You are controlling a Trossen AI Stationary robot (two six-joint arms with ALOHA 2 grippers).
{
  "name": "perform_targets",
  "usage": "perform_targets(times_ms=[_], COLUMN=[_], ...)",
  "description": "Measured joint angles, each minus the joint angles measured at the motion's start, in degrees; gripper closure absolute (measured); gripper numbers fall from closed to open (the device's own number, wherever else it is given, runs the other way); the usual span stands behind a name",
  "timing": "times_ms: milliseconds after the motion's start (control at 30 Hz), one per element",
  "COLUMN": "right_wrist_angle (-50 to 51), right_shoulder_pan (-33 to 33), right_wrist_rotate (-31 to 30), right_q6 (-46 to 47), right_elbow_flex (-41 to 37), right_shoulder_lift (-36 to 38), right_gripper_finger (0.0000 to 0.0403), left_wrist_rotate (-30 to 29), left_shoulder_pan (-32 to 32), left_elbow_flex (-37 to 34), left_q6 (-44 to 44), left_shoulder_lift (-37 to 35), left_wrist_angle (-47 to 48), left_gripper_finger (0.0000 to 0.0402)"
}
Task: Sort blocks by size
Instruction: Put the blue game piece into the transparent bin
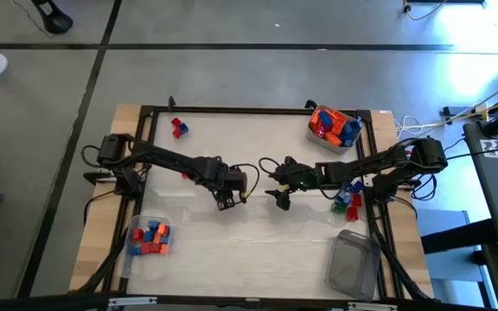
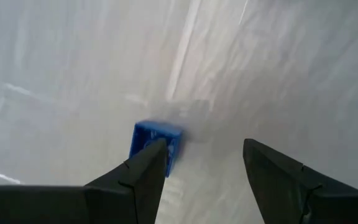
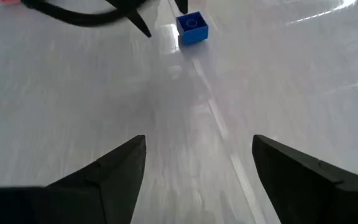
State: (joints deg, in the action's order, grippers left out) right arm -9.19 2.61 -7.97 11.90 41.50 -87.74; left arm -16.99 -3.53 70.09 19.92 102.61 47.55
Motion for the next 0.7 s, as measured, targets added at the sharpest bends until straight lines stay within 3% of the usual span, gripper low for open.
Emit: perform_targets(times_ms=[133,333,700], right_wrist_angle=[0.0,0.1,0.1], right_shoulder_pan=[0.0,0.0,0.0], right_wrist_rotate=[0.0,0.0,0.0], right_q6=[0.0,0.0,0.0], right_elbow_flex=[0.0,0.0,0.0], right_shoulder_lift=[0.0,0.0,0.0], right_gripper_finger=[0.0109,0.0109,0.0109], left_wrist_rotate=[-0.3,4.1,9.3], left_shoulder_pan=[-0.7,0.7,5.3], left_elbow_flex=[1.8,1.9,1.9], left_q6=[-1.4,-2.8,-4.2], left_shoulder_lift=[-0.1,-0.2,-0.2], left_wrist_angle=[0.0,0.0,-0.6], left_gripper_finger=[0.0203,0.0201,0.0149])
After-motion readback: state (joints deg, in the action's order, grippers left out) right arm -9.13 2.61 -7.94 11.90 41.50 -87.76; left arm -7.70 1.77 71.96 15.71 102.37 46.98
